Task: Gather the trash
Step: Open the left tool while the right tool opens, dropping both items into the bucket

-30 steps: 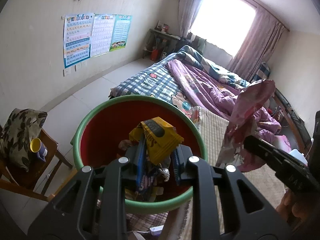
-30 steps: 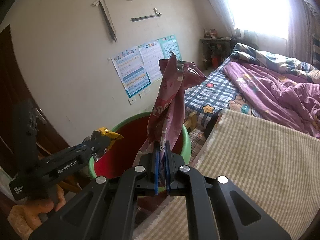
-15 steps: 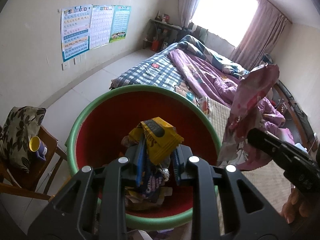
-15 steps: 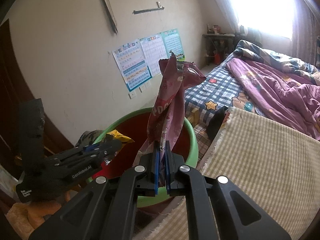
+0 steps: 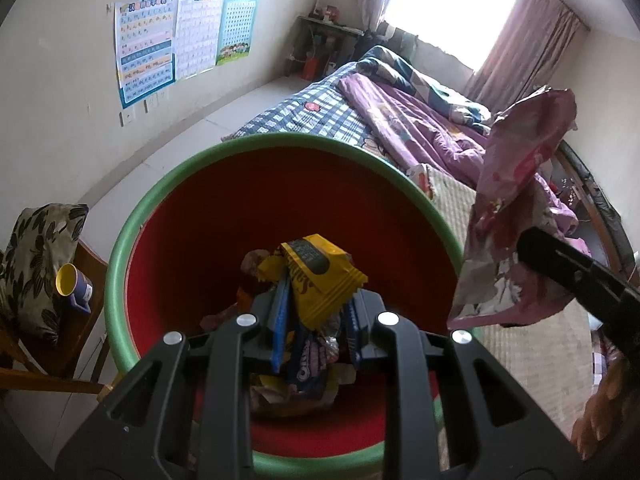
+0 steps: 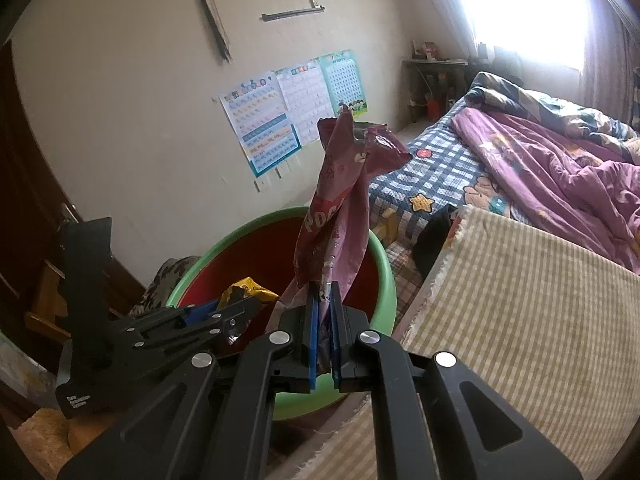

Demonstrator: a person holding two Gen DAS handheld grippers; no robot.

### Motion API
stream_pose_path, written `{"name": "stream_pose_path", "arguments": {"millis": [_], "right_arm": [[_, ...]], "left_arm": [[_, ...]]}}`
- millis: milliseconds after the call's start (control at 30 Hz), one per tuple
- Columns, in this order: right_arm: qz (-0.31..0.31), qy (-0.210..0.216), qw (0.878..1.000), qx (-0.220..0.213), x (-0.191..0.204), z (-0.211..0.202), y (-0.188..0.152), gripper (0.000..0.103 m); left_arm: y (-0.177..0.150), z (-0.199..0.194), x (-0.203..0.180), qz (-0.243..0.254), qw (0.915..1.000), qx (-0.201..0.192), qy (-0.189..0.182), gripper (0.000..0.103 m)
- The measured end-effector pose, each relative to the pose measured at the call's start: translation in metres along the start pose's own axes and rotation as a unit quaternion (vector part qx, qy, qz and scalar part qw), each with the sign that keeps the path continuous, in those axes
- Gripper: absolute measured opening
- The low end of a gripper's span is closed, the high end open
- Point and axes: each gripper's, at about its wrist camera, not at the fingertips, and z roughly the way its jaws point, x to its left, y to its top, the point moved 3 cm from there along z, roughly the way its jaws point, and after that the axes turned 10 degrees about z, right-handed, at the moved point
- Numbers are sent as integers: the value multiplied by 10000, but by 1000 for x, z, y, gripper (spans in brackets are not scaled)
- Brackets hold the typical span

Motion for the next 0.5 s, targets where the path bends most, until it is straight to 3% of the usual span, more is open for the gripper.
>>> {"name": "stream_pose_path", "arguments": {"millis": [500], "right_arm": [[-48,36,9998,198,3,16,-5,5]], "left_arm": [[0,12,2,-24,9998,158,144,23]]}}
